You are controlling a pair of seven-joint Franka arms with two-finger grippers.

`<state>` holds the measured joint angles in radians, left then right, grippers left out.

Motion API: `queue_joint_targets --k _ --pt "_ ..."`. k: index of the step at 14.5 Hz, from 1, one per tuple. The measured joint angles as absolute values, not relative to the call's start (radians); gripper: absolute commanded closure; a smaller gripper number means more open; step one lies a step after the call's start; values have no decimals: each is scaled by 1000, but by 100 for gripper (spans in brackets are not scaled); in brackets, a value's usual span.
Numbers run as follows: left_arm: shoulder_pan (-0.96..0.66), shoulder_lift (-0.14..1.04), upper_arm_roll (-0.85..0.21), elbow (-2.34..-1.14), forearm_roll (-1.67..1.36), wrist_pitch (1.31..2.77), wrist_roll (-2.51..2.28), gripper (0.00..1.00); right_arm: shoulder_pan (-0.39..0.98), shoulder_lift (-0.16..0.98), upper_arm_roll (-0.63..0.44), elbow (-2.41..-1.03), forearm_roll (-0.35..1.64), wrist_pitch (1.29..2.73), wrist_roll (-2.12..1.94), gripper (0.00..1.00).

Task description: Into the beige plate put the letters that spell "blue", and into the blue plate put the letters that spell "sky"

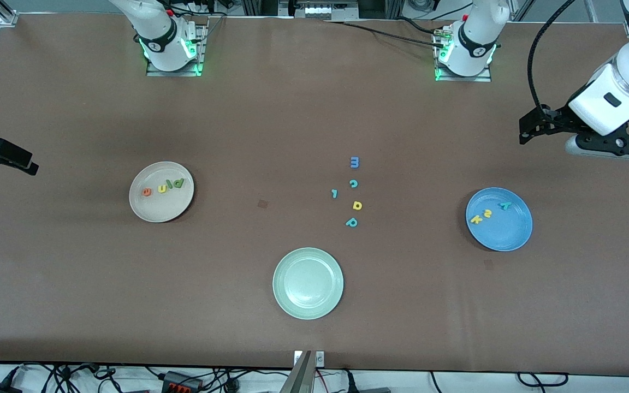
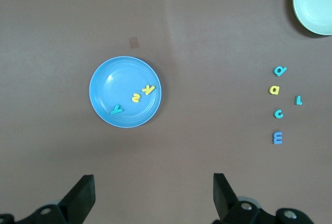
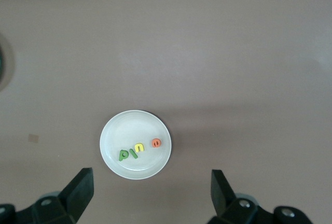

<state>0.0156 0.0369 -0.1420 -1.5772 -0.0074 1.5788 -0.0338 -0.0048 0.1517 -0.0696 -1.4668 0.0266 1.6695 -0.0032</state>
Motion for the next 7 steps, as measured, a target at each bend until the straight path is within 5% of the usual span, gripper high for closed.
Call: queue_joint_targets --k 7 --pt "16 37 -142 -1577 -7 1578 -34 0 -10 73 -66 -1581 5 1660 -3 0"
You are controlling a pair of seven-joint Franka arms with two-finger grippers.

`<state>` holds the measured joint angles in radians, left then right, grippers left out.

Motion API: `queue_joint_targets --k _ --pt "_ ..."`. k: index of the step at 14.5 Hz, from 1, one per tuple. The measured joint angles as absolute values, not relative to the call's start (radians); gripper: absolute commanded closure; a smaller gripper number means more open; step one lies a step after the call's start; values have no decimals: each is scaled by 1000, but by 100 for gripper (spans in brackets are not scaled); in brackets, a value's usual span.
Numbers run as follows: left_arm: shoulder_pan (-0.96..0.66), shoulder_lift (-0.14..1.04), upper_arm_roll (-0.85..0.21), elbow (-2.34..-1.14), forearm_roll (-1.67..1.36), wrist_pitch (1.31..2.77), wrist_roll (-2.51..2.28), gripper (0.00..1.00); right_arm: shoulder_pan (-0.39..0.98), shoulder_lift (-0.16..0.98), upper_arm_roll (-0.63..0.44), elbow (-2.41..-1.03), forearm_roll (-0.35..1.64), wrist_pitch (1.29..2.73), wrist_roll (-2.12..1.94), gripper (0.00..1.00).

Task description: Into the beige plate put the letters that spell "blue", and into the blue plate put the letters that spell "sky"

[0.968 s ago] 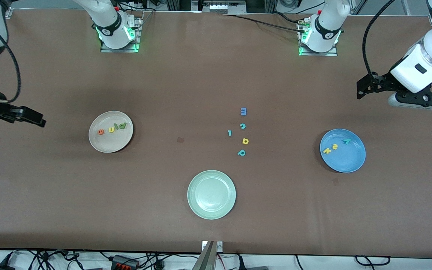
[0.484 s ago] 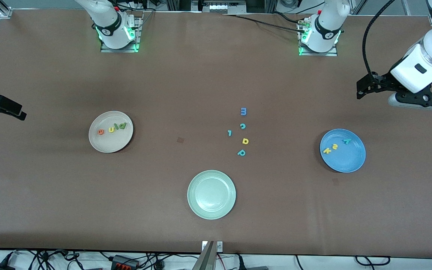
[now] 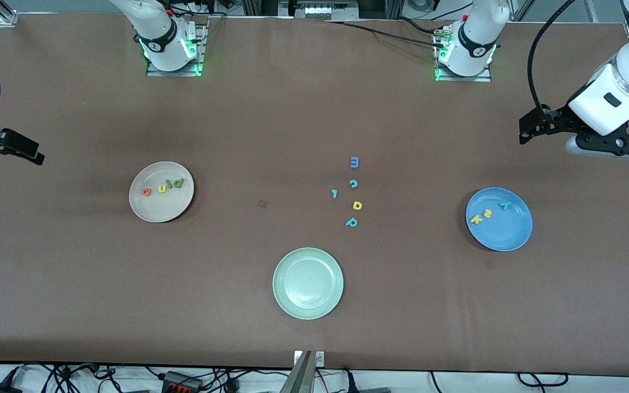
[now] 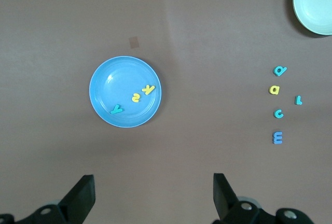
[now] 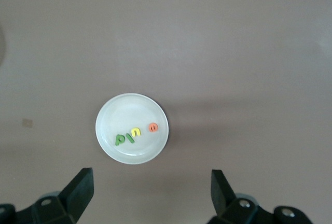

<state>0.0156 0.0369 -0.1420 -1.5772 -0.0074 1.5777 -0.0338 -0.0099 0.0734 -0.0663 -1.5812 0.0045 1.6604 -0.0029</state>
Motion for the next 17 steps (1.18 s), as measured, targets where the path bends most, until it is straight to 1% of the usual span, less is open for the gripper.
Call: queue_joint_targets --k 3,6,8,17 --pt "16 37 -142 -1577 -7 1576 -34 0 -9 8 -62 -1652 -9 1665 -3 0" --pt "16 37 -142 -1577 -7 1572 -34 0 -9 -61 -59 -1749 -20 1699 -3 0" --pt "16 37 -142 -1577 -7 1572 -34 0 -9 -92 -59 -1784 -23 1703 -6 0" --pt "16 37 -142 -1577 -7 1571 -34 0 -9 -103 -56 -1793 -23 1693 -13 0"
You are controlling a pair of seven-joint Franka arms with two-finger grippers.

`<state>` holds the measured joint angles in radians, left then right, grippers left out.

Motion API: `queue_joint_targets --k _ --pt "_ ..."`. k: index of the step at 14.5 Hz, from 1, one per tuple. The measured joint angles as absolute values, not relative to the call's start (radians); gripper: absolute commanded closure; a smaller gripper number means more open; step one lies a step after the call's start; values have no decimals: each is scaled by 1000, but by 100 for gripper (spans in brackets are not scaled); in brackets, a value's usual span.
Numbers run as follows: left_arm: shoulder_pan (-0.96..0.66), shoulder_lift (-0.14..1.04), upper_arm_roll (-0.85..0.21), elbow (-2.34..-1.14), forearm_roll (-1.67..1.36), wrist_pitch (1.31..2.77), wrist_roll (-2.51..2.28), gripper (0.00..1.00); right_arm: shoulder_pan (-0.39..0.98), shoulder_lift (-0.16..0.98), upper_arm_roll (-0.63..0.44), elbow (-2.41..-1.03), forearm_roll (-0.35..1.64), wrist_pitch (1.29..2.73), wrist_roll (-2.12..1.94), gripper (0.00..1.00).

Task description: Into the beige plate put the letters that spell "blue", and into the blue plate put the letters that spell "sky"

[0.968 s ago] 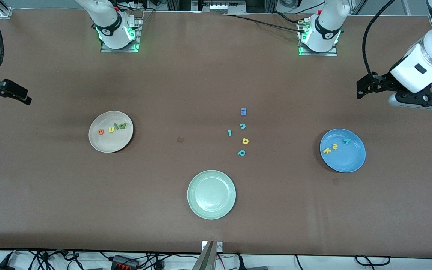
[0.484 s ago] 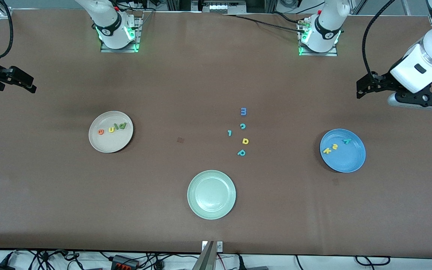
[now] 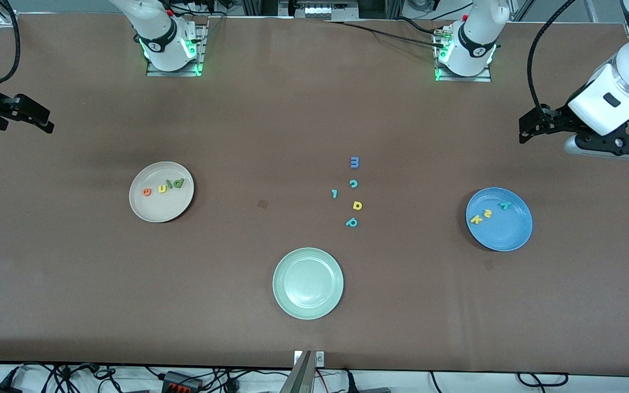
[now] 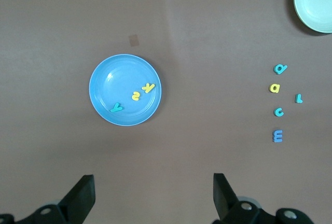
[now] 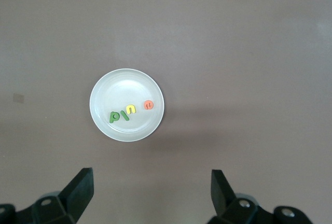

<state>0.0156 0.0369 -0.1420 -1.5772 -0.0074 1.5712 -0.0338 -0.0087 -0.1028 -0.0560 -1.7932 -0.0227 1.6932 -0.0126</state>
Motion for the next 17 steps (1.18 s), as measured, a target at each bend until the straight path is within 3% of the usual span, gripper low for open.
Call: queue_joint_targets --k 17 --pt "16 37 -142 -1577 -7 1571 -34 0 -10 -143 -64 -1791 -23 1610 -14 0"
